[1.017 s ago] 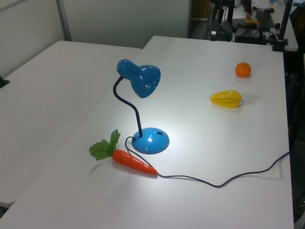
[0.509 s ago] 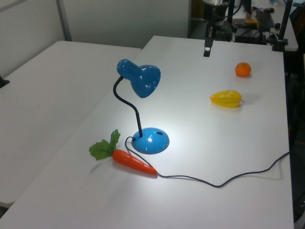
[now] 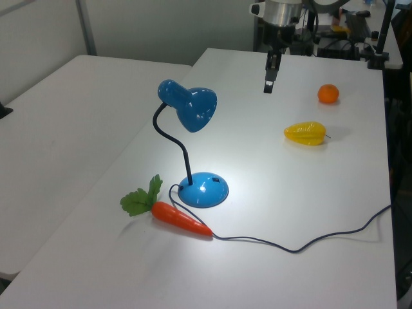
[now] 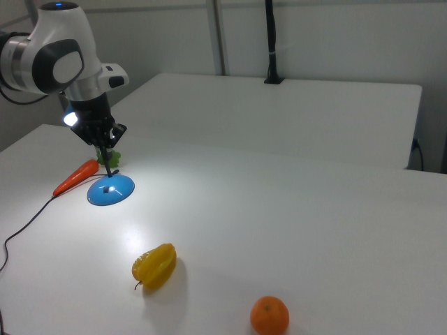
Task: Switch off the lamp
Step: 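Move the gripper down toward the switch on the blue lamp base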
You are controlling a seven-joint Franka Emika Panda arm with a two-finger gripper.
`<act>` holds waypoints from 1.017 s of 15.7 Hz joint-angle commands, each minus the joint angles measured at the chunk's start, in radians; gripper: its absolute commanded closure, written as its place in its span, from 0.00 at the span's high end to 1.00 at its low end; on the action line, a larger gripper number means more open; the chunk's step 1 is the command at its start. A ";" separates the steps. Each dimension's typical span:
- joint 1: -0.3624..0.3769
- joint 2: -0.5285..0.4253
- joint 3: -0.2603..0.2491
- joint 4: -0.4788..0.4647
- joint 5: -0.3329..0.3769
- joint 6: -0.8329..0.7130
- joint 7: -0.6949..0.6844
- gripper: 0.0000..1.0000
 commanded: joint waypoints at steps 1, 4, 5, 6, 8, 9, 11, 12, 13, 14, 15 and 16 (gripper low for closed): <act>0.028 0.020 0.006 -0.046 0.015 0.112 -0.012 0.02; 0.031 0.060 0.021 -0.046 0.015 0.184 -0.012 0.02; 0.031 0.076 0.030 -0.046 0.015 0.206 -0.015 0.02; 0.031 0.091 0.036 -0.045 0.015 0.230 -0.016 0.02; 0.031 0.117 0.040 -0.045 0.013 0.270 -0.018 0.02; 0.034 0.129 0.043 -0.043 0.010 0.286 -0.022 0.02; 0.047 0.154 0.046 -0.043 0.010 0.318 -0.035 0.02; 0.050 0.166 0.049 -0.043 0.004 0.341 -0.035 0.02; 0.053 0.178 0.049 -0.040 0.001 0.355 -0.038 0.02; 0.053 0.191 0.050 -0.039 -0.001 0.361 -0.038 0.02; 0.060 0.197 0.050 -0.039 -0.001 0.370 -0.039 0.02; 0.071 0.203 0.050 -0.039 -0.002 0.384 -0.044 0.02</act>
